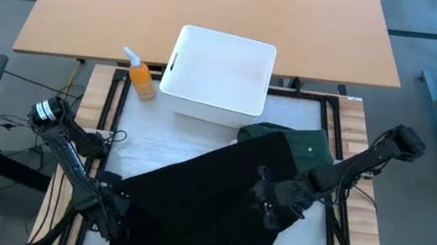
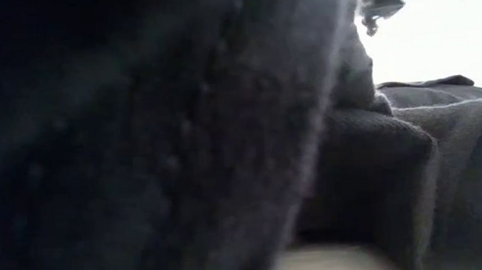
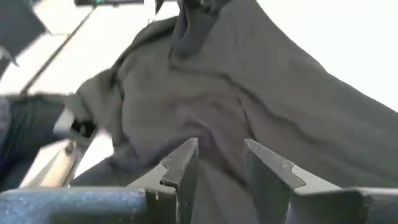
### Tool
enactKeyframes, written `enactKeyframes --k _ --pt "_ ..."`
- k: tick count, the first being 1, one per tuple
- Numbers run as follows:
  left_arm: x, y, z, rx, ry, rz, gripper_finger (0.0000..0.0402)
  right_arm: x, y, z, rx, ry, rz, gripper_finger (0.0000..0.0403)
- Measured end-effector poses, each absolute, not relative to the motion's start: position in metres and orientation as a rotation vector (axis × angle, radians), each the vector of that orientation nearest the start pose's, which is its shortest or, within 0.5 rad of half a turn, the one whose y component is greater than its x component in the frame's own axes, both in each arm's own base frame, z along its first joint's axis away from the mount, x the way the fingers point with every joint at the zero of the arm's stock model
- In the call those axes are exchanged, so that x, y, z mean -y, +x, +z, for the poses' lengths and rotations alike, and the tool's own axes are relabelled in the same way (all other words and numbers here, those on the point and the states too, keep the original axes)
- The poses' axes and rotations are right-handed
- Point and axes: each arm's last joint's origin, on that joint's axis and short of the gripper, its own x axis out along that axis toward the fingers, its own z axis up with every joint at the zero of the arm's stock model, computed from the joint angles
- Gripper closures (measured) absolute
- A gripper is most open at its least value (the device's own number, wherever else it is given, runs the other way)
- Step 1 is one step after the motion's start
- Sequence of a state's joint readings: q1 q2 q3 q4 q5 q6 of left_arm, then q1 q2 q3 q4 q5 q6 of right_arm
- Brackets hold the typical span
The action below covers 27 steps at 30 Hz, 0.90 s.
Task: Fold laundry
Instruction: Fold the black shirt from the white laundry organizer
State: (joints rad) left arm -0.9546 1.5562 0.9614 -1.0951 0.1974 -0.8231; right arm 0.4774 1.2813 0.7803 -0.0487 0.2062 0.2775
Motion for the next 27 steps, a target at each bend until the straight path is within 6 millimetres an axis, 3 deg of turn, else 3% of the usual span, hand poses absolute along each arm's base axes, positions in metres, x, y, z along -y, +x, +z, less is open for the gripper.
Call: enactKeyframes --k 4,9,18,22,27 --pt "0.207 0.138 0.194 -1.800 0.023 -0.176 0.0401 -0.119 0.268 0.229 -0.469 0.116 0.165 0.0250" --pt "0.210 0.139 0.198 -1.819 -0.001 -0.199 0.0401 -0.111 0.315 0.195 -0.400 0.132 0.101 0.0250" --pt "0.203 0.133 0.197 -1.900 -0.025 -0.078 0.0401 -0.082 0.408 0.159 -0.497 0.101 -0.047 0.0250" --pt "0.204 0.130 0.194 -1.927 -0.058 -0.073 0.0401 -0.067 0.431 0.147 -0.598 0.077 -0.104 0.0252" --pt "0.208 0.124 0.194 -1.970 -0.063 -0.111 0.0402 -0.049 0.437 0.129 -0.672 0.085 -0.209 0.0267"
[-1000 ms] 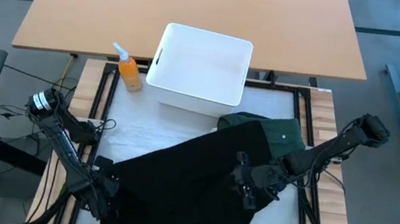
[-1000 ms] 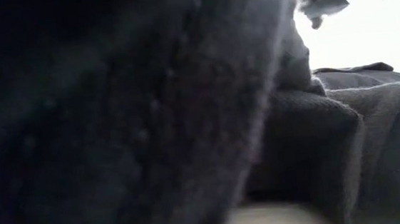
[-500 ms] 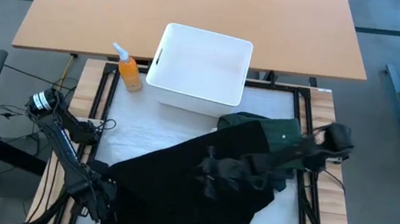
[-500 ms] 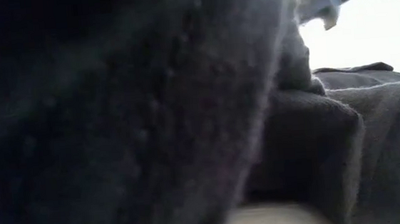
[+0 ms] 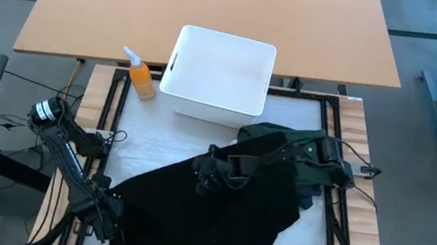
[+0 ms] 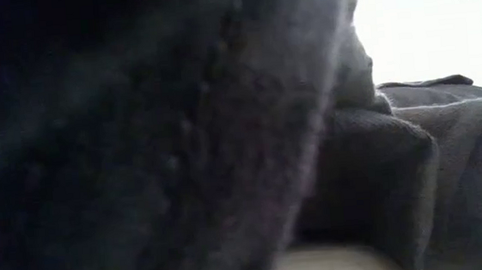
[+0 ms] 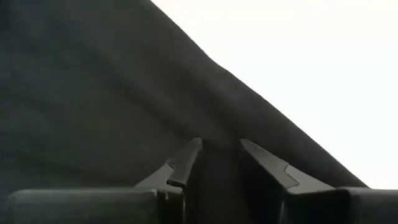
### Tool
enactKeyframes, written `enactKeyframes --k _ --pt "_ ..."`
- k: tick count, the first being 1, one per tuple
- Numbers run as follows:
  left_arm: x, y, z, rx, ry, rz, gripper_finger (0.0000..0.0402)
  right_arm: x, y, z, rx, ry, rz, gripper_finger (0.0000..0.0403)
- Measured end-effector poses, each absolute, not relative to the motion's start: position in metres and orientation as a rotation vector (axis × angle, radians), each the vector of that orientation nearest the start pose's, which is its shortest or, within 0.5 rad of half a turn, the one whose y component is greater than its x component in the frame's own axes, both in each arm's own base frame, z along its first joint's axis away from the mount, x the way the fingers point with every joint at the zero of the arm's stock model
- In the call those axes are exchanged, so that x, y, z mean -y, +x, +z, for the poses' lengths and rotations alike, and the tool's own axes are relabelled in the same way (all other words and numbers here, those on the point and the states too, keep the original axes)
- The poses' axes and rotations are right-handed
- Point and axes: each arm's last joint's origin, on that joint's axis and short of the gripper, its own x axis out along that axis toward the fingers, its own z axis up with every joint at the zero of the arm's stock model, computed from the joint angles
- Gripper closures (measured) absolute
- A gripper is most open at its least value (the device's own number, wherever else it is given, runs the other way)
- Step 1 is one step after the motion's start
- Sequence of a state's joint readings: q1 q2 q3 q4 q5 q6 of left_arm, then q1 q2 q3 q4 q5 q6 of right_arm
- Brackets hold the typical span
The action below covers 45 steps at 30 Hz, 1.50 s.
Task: Fold laundry
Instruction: Fold the black shirt from the white laundry organizer
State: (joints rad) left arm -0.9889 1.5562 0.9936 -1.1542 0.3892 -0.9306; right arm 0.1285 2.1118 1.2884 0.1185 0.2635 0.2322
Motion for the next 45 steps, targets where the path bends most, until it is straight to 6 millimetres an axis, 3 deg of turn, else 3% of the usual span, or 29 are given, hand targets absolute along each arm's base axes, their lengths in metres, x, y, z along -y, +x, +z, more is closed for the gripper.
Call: enactKeyframes --k 10,15,24,30,38,45 --pt "0.206 0.119 0.194 -1.926 -0.013 -0.001 0.0401 -0.034 0.434 0.125 -0.731 0.122 -0.276 0.0291" --pt "0.208 0.118 0.194 -1.961 -0.036 -0.027 0.0376 -0.033 0.432 0.131 -0.722 0.106 -0.277 0.0291" --pt "0.207 0.116 0.195 -1.995 -0.049 -0.036 0.0291 -0.040 0.426 0.165 -0.673 0.098 -0.251 0.0291" --pt "0.211 0.119 0.207 -1.990 -0.064 -0.026 0.0274 -0.053 0.413 0.190 -0.690 0.073 -0.210 0.0291" --pt "0.224 0.132 0.236 -1.793 -0.014 -0.107 0.0281 -0.081 0.398 0.214 -0.661 0.056 -0.136 0.0291" --pt "0.228 0.144 0.237 -1.511 0.089 -0.097 0.0281 -0.100 0.392 0.218 -0.662 0.040 -0.088 0.0291"
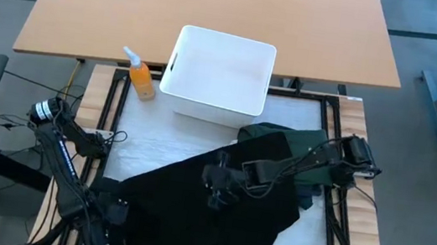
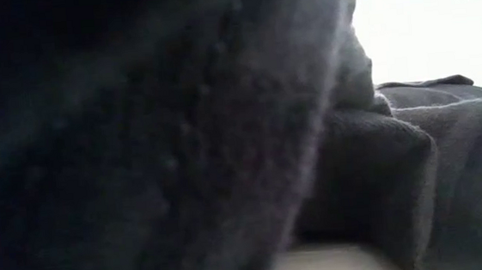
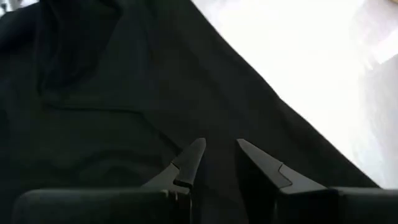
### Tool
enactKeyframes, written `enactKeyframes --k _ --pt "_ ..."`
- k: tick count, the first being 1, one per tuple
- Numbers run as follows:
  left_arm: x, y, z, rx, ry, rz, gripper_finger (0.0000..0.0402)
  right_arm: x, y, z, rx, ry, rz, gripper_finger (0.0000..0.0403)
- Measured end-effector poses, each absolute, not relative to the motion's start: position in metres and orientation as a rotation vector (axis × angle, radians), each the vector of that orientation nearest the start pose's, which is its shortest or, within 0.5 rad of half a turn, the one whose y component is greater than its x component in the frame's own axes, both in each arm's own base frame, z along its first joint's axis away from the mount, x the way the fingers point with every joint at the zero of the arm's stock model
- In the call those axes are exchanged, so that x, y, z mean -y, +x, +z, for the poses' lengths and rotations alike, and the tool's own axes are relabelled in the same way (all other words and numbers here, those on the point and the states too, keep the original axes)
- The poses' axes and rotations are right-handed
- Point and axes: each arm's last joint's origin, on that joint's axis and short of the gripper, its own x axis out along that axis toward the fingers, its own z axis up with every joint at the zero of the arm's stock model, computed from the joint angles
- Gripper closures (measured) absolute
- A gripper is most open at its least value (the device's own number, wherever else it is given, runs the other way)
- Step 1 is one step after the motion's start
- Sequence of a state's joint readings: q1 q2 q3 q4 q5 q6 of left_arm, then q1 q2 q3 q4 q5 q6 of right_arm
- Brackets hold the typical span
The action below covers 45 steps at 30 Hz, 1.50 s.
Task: Fold laundry
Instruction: Fold the black shirt from the white laundry organizer
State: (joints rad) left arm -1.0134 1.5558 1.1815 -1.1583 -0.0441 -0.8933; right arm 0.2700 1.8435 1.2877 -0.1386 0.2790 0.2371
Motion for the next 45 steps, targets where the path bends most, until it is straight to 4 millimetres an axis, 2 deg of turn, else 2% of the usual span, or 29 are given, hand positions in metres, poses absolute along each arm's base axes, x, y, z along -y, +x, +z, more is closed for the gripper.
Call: enactKeyframes --k 5,13,23,30,37,41,45 --pt "0.224 0.146 0.224 -1.446 0.145 -0.078 0.0281 -0.110 0.387 0.216 -0.687 0.043 -0.071 0.0291" --pt "0.224 0.143 0.190 -1.463 0.013 -0.116 0.0281 -0.119 0.383 0.214 -0.712 0.030 -0.053 0.0291" --pt "0.224 0.144 0.185 -1.442 -0.001 -0.126 0.0287 -0.115 0.384 0.214 -0.715 0.031 -0.062 0.0291" --pt "0.227 0.146 0.184 -1.421 -0.004 -0.159 0.0323 -0.116 0.384 0.213 -0.720 0.025 -0.060 0.0291" --pt "0.231 0.155 0.160 -1.500 0.023 -0.108 0.0388 -0.118 0.382 0.213 -0.727 0.019 -0.053 0.0291" --pt "0.233 0.162 0.165 -1.489 0.023 -0.125 0.0400 -0.122 0.381 0.213 -0.732 0.013 -0.043 0.0291" --pt "0.235 0.164 0.189 -1.461 0.032 -0.157 0.0401 -0.122 0.381 0.213 -0.735 0.022 -0.038 0.0291"
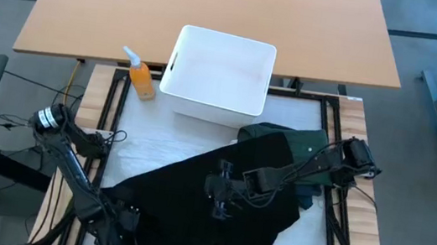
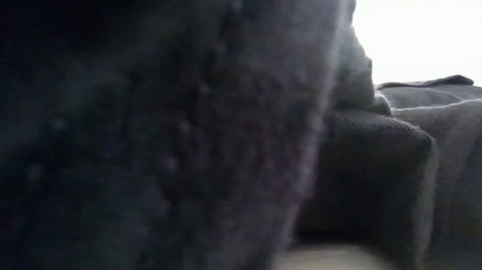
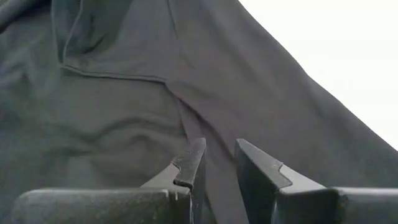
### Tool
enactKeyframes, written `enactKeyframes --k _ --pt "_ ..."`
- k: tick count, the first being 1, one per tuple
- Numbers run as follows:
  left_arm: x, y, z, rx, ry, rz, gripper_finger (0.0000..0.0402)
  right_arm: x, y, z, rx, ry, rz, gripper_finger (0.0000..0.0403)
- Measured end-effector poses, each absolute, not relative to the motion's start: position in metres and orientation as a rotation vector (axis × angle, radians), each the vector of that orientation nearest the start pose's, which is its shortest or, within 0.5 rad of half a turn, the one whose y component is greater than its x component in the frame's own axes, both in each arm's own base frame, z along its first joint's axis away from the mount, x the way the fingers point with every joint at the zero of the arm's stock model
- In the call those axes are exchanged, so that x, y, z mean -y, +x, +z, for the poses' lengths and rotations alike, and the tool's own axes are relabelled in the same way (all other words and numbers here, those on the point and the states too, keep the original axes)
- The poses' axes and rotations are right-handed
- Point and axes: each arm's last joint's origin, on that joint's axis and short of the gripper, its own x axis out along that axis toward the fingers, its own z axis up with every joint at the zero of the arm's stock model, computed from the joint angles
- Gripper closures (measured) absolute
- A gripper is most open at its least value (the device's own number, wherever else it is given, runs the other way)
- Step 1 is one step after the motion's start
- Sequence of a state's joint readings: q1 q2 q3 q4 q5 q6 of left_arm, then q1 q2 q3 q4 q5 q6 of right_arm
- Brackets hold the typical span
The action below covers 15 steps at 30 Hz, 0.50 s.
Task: Fold laundry
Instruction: Fold the black shirt from the white laundry organizer
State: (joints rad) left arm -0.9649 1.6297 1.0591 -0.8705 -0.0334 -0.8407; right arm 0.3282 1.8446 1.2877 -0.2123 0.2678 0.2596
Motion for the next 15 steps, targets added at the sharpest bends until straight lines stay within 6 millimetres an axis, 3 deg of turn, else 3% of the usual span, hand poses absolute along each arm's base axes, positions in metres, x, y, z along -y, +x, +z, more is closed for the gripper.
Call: enactKeyframes --k 8,15 --pt "0.238 0.161 0.235 -1.374 -0.052 -0.169 0.0401 -0.122 0.381 0.213 -0.730 0.030 -0.031 0.0291" --pt "0.242 0.161 0.238 -1.312 -0.068 -0.144 0.0401 -0.124 0.381 0.213 -0.731 0.037 -0.028 0.0291"
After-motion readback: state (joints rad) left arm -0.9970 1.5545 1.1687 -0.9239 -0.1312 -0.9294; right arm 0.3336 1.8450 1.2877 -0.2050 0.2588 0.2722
